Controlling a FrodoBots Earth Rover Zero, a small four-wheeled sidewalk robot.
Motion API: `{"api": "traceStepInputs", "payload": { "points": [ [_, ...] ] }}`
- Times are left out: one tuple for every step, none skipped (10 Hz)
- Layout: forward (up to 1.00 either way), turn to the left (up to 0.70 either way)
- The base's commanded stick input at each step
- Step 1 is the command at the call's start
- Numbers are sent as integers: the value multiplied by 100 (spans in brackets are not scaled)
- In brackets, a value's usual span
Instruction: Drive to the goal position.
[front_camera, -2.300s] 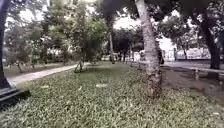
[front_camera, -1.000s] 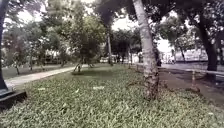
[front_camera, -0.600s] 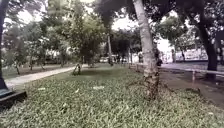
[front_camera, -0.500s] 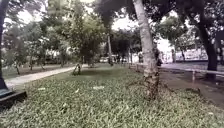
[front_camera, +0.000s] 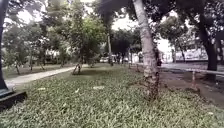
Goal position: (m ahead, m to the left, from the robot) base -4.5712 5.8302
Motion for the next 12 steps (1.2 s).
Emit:
{"api": "traceStepInputs", "payload": {
  "points": [
    [-100, 0],
    [-39, 0],
    [0, 0],
    [0, 0],
    [0, 0],
    [0, 0],
    [0, 0],
    [0, 0],
    [0, 0],
    [0, 0],
    [0, 0],
    [-4, 0]
  ]
}}
